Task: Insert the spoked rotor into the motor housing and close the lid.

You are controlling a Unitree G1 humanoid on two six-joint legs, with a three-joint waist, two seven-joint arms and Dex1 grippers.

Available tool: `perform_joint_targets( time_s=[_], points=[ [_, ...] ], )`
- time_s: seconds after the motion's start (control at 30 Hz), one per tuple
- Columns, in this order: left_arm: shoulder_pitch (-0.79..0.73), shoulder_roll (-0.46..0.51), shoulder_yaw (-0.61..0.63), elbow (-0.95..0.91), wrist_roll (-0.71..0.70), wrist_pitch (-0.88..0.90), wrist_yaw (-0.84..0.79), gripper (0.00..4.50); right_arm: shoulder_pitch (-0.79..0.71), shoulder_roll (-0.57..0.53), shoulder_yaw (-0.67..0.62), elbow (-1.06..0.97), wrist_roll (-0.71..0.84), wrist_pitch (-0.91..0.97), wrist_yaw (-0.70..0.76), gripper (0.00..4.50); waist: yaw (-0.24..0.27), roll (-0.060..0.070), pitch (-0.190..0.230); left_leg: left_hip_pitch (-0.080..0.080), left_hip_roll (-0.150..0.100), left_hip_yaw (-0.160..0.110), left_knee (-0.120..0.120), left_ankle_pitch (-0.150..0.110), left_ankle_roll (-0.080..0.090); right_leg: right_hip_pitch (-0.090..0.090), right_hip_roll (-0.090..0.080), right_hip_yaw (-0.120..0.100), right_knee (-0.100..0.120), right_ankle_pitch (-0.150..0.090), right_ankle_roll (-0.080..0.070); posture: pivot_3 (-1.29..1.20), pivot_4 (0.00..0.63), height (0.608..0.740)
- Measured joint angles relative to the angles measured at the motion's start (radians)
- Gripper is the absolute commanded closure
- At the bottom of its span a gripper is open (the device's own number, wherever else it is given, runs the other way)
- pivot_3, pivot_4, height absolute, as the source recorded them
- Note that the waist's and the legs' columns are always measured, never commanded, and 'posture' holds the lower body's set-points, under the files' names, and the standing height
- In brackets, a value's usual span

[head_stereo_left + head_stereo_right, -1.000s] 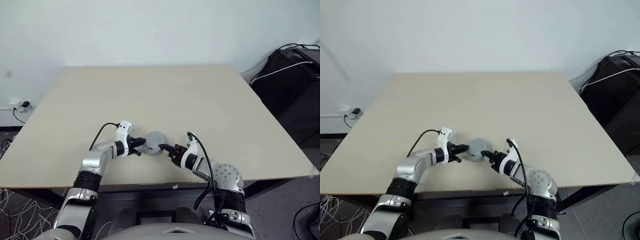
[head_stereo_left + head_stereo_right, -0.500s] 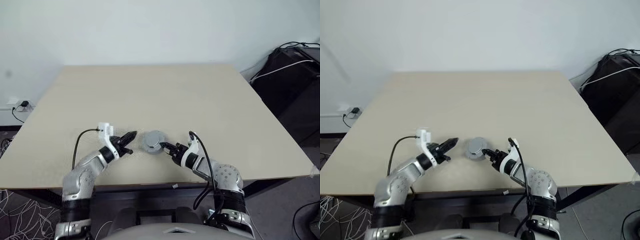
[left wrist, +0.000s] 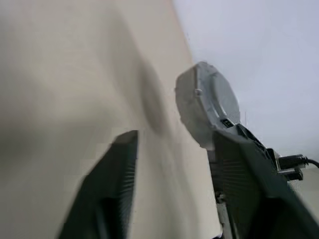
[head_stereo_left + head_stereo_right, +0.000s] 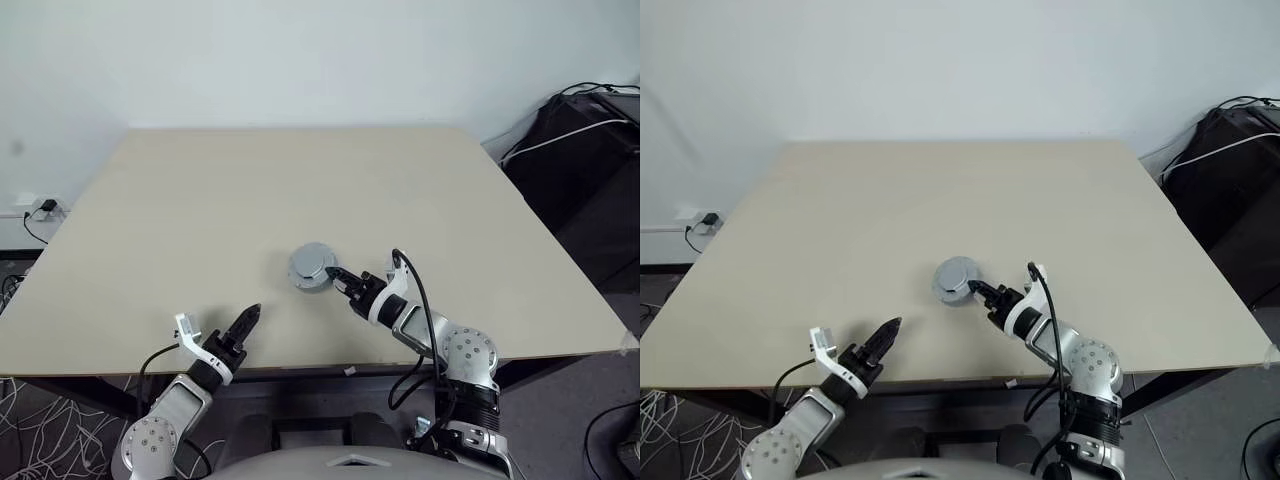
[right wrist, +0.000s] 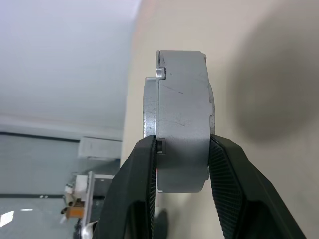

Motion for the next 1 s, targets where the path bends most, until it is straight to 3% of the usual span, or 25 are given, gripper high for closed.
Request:
perform_joint_targets(
  time_s=[0.1, 0.7, 1.0],
  points=[
    [0.000, 0.000, -0.002, 0.000, -0.076, 0.005, 0.013, 0.02, 0.021, -0.002, 0.016, -0.024, 0.034, 0.005, -0.015, 3.29, 0.000, 0.000, 0.000, 0.000, 0.000, 0.000, 0.000, 0.000, 0.000, 0.000, 0.000, 0.000, -0.001, 0.000, 0.000, 0.00, 0.000, 0.740],
    [-0.048, 0.003, -0.078, 0.096, -0.307, 0.019, 0.084, 0.02, 0.064, -0.006, 0.107, -0.058, 0.187, 0.045, -0.067, 3.29, -0.007, 0.000, 0.000, 0.000, 0.000, 0.000, 0.000, 0.000, 0.000, 0.001, 0.001, 0.000, -0.001, 0.000, 0.000, 0.00, 0.000, 0.740],
    [-0.080, 0.001, -0.080, 0.104, -0.343, 0.018, 0.078, 0.02, 0.078, -0.012, 0.161, -0.055, 0.266, 0.110, -0.078, 3.29, -0.007, 0.000, 0.000, 0.000, -0.001, 0.000, 0.001, 0.000, 0.000, 0.001, 0.001, 0.000, -0.001, 0.000, 0.000, 0.00, 0.000, 0.740]
  ],
)
